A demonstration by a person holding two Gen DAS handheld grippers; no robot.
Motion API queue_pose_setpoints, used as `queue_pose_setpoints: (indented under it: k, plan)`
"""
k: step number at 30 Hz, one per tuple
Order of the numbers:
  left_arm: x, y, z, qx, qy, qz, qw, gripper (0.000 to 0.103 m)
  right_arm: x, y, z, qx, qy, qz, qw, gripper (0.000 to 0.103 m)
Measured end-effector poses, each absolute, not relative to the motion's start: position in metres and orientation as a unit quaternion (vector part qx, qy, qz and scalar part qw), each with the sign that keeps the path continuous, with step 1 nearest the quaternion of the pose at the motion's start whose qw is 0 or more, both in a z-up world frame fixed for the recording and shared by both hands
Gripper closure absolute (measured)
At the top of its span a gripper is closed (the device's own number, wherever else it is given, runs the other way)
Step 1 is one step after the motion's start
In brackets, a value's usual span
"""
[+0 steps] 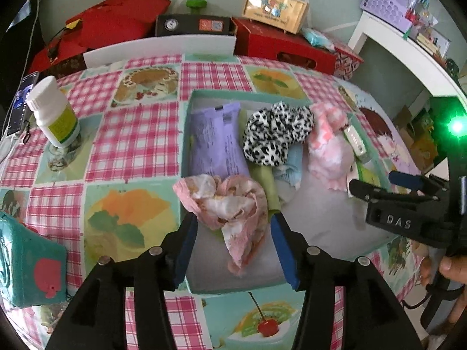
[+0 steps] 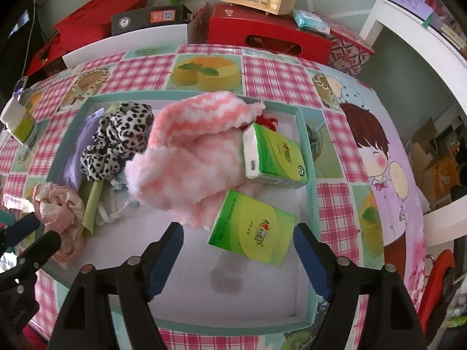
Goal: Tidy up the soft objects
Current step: 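Release the pink cloth into the tray while the right gripper releases the tissue pack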
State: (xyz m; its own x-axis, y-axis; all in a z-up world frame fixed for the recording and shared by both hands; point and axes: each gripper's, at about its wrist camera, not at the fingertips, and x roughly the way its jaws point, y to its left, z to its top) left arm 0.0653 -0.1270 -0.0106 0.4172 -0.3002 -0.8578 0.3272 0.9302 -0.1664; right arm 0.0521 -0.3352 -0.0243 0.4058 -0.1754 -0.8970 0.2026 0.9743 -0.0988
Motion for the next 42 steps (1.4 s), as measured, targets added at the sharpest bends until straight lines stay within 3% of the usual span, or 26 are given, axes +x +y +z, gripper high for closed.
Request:
queue_pose_setpoints:
  k: [5,8,13,16,18,24,42]
  plan:
    - [0.07,-0.116,-0.007,-0.003,0.503,-0.171,0.847,0.047,0.053,-0.328,-0.021,0.005,0.528,-0.107,0.843,0.017]
    - [0.073,-0.107,-0.007,-0.018,0.501,-0.159,0.85,0.031,0.053,-0.324,-0.019,0.001,0.523,-0.107,0.846,0.011]
    - [0.077,-0.094,-0.006,-0.043,0.501,-0.138,0.853,0.029,0.054,-0.322,-0.018,-0.003,0.517,-0.108,0.849,0.003]
    - [0.08,-0.085,-0.01,-0.057,0.507,-0.122,0.851,0.024,0.054,-0.32,-0.018,-0.002,0.516,-0.107,0.85,0.003]
    - [0.082,-0.08,-0.014,-0.064,0.513,-0.112,0.849,0.014,0.054,-0.32,-0.018,-0.001,0.515,-0.107,0.85,0.0]
    - [0.082,-0.075,-0.023,-0.064,0.524,-0.086,0.845,0.004,0.054,-0.319,-0.018,0.0,0.514,-0.106,0.851,0.0]
    - [0.081,-0.07,-0.023,-0.071,0.517,-0.062,0.851,0.004,0.049,-0.308,-0.01,-0.002,0.507,-0.097,0.857,0.0]
